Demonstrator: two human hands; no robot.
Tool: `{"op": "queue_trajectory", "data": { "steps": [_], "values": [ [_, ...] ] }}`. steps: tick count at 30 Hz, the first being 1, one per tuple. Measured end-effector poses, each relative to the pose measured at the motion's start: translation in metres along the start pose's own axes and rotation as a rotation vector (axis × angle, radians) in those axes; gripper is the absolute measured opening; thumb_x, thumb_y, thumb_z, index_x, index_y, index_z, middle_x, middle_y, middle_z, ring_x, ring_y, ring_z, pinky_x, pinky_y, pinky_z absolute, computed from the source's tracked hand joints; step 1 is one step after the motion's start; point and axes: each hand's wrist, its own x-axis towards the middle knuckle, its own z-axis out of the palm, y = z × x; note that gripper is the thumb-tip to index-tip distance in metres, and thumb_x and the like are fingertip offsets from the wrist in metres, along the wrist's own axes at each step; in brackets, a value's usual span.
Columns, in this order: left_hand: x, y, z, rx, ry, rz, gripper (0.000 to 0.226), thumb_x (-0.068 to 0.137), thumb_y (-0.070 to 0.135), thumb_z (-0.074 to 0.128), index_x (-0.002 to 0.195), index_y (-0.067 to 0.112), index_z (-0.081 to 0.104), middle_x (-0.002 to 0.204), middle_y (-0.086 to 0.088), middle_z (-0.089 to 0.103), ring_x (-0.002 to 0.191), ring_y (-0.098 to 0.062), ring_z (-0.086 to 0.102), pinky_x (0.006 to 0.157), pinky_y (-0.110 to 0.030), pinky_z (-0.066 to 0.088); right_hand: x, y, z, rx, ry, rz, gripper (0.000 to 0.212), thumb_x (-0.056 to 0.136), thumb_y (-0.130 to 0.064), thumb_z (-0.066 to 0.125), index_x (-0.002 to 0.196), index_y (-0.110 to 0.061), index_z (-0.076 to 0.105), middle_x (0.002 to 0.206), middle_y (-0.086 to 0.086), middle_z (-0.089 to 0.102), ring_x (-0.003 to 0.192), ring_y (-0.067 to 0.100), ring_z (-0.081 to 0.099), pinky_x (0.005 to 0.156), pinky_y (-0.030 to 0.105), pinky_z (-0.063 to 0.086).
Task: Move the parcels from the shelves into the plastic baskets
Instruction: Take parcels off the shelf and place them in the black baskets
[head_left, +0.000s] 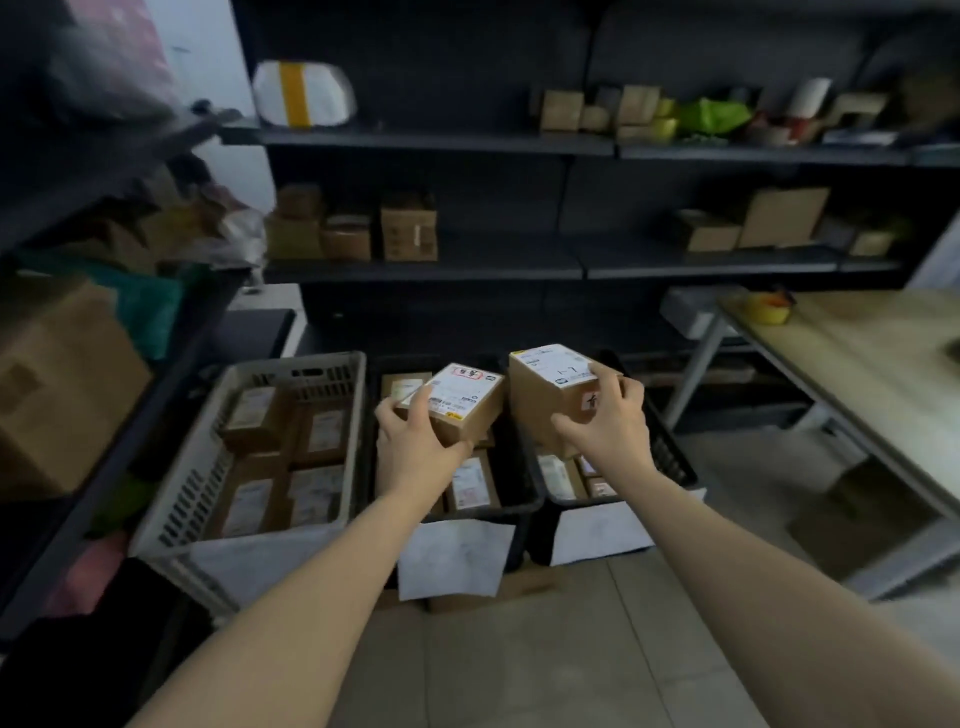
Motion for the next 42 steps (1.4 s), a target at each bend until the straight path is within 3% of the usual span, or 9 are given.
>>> {"op": "queue_trajectory", "data": {
  "steps": [4,9,14,23,27,29,34,38,42],
  "values": [
    [0.037,0.024,0.072,0.014,-0.143,0.048,0.081,0.077,0.025,0.076,0.142,0.026,0.028,0.144,-0.007,0.012,0.128,-0.027,0.037,0.101,-0.032,0.041,0.046,0.061,-0.020,-0.045,0.094,0.175,0.074,0.080,-0.037,0.070,0.143,-0.027,0.032,0.138,0.008,0.031,0.094,0.023,0.053,0.077,0.033,0.046],
    [0.093,0.042,0.160,0.104,-0.239,0.057,0.084,0.075,0.032,0.077,0.141,0.030,0.026,0.140,-0.003,0.014,0.121,-0.029,0.044,0.092,-0.036,0.049,0.120,0.141,-0.019,-0.031,0.099,0.321,0.075,0.082,-0.035,0.070,0.144,-0.025,0.029,0.141,0.012,0.027,0.093,0.027,0.051,0.077,0.034,0.043],
    [0.135,0.040,0.258,0.216,-0.340,-0.053,0.084,0.077,0.040,0.074,0.144,0.028,0.025,0.138,-0.006,0.017,0.118,-0.029,0.046,0.093,-0.036,0.049,0.181,0.215,0.016,-0.084,-0.055,0.416,0.074,0.080,-0.040,0.071,0.140,-0.023,0.031,0.137,0.013,0.027,0.099,0.034,0.054,0.079,0.038,0.049],
    [0.150,0.002,0.400,0.317,-0.370,-0.249,0.083,0.079,0.038,0.068,0.144,0.029,0.018,0.136,-0.010,0.016,0.124,-0.031,0.027,0.095,-0.037,0.042,0.218,0.296,0.110,-0.007,-0.307,0.558,0.083,0.067,-0.033,0.072,0.137,-0.025,0.028,0.128,0.008,0.022,0.113,0.032,0.048,0.096,0.042,0.047],
    [0.156,-0.027,0.424,0.620,-0.699,-0.067,0.049,0.083,0.038,0.061,0.127,0.018,0.048,0.133,-0.009,0.035,0.127,-0.029,0.030,0.104,-0.034,0.034,0.220,0.310,0.157,-0.073,-0.393,0.473,0.086,0.069,-0.025,0.074,0.140,-0.024,0.027,0.135,0.013,0.018,0.118,0.041,0.042,0.101,0.042,0.042],
    [0.164,-0.043,0.430,0.770,-0.805,0.048,0.048,0.083,0.033,0.063,0.127,0.017,0.052,0.133,-0.009,0.040,0.128,-0.028,0.031,0.109,-0.035,0.027,0.220,0.316,0.173,-0.073,-0.400,0.473,0.090,0.071,-0.024,0.075,0.144,-0.025,0.023,0.136,0.014,0.018,0.120,0.040,0.039,0.103,0.041,0.040],
    [0.182,-0.059,0.443,1.010,-0.843,0.303,0.061,0.084,0.025,0.062,0.140,0.014,0.040,0.144,-0.012,0.037,0.135,-0.029,0.029,0.116,-0.044,0.010,0.218,0.335,0.193,-0.188,-0.502,0.369,0.100,0.079,-0.034,0.071,0.152,-0.030,0.004,0.144,0.016,0.014,0.130,0.038,0.033,0.103,0.044,0.038],
    [0.200,-0.062,0.448,1.083,-0.922,0.352,0.066,0.087,0.020,0.059,0.145,0.010,0.030,0.153,-0.016,0.022,0.137,-0.030,0.030,0.114,-0.048,0.019,0.220,0.347,0.197,-0.480,-0.593,0.294,0.099,0.086,-0.043,0.060,0.150,-0.033,-0.014,0.158,0.007,-0.011,0.146,0.039,-0.002,0.112,0.065,0.015],
    [0.208,-0.061,0.439,1.023,-0.891,0.415,0.048,0.087,0.015,0.056,0.134,0.009,0.046,0.136,-0.011,0.046,0.124,-0.027,0.046,0.108,-0.041,0.028,0.228,0.340,0.190,-0.623,-0.742,0.284,0.102,0.088,-0.031,0.059,0.149,-0.029,-0.022,0.160,0.006,-0.016,0.147,0.035,-0.006,0.113,0.066,0.010]
  ]
}}
